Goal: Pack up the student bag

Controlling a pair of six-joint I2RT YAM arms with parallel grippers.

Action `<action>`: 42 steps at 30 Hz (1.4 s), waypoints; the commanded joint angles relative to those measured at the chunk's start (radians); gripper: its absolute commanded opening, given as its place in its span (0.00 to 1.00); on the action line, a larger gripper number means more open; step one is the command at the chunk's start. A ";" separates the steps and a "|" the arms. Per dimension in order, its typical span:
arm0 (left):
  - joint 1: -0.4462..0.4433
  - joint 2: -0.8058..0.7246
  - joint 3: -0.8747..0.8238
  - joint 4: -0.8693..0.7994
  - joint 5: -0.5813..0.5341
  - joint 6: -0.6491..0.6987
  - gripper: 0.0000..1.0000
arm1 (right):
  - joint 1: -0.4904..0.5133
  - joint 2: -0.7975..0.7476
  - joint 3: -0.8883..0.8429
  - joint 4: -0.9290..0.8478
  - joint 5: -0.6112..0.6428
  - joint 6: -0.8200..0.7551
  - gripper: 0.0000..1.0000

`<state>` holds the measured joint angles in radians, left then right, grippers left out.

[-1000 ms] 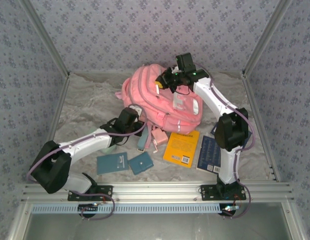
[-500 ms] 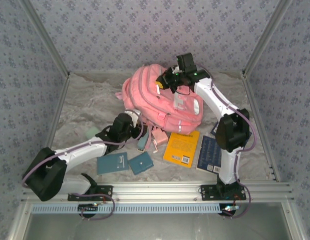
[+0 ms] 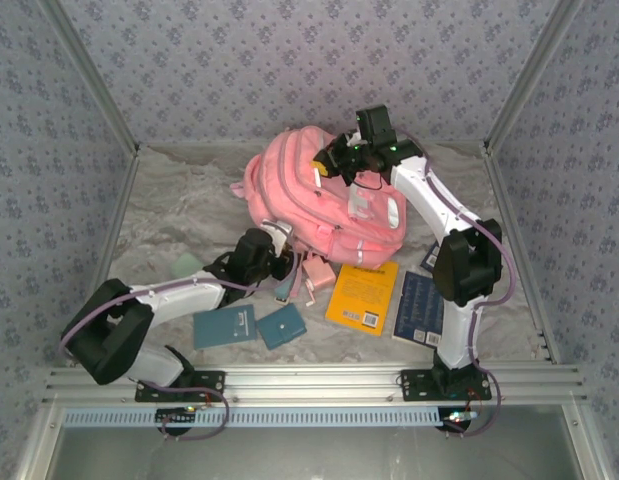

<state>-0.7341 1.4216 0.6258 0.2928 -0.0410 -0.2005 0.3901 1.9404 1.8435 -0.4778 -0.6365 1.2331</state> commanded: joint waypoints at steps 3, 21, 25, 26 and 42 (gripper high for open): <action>-0.012 0.042 0.074 0.020 -0.010 0.031 0.46 | -0.007 -0.074 0.004 0.072 -0.058 0.024 0.00; -0.013 0.126 0.156 -0.036 -0.100 0.049 0.05 | 0.013 -0.082 -0.025 0.087 -0.053 0.025 0.00; -0.012 0.089 0.140 -0.044 -0.103 0.050 0.00 | 0.013 -0.077 -0.048 0.075 -0.044 0.002 0.00; -0.012 0.081 0.140 -0.047 -0.104 0.052 0.00 | 0.013 -0.073 -0.048 0.065 -0.038 -0.010 0.00; 0.056 0.031 0.152 -0.148 -0.095 0.006 0.00 | 0.072 0.033 0.163 -0.322 0.179 -0.414 0.00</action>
<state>-0.7044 1.4815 0.7567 0.1669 -0.1200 -0.1730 0.4400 1.9572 1.9457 -0.6941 -0.4767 0.9157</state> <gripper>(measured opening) 0.040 0.049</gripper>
